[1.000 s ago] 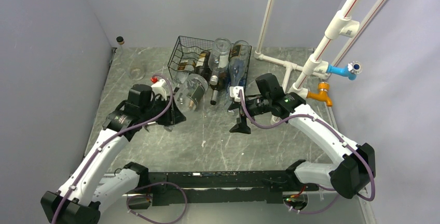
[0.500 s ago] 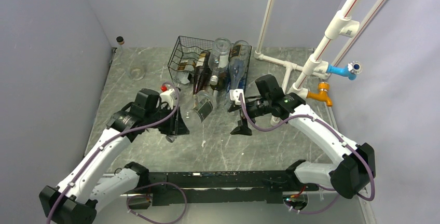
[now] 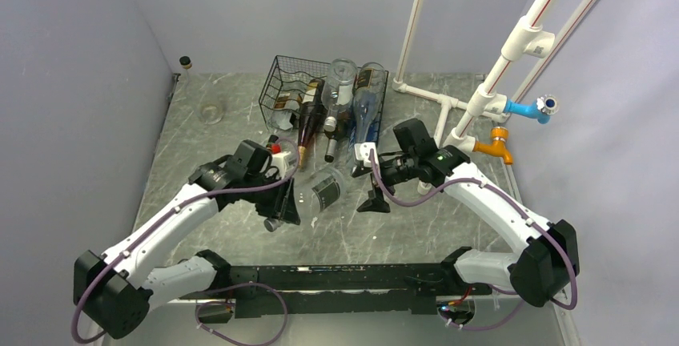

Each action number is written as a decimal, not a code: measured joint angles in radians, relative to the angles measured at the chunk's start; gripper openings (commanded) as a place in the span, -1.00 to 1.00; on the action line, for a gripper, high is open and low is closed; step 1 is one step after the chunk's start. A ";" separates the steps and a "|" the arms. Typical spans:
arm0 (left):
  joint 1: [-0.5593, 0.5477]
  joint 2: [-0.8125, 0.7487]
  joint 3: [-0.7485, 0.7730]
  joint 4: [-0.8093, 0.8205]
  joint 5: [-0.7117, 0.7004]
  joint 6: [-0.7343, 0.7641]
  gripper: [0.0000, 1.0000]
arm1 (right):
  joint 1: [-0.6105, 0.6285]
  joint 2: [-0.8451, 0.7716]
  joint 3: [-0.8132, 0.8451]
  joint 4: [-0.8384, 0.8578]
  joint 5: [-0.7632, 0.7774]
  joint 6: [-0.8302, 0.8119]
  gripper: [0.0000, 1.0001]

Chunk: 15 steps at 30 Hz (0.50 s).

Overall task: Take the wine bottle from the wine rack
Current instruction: Pick up the wine bottle from the wine rack.

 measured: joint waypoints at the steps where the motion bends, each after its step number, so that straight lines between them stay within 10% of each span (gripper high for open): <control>1: -0.010 0.011 0.000 0.001 0.001 0.000 -1.00 | 0.000 0.000 -0.005 0.001 -0.002 -0.002 0.99; 15: -0.114 0.169 0.034 0.008 0.019 0.002 -1.00 | 0.048 0.024 -0.109 0.051 -0.003 -0.111 0.99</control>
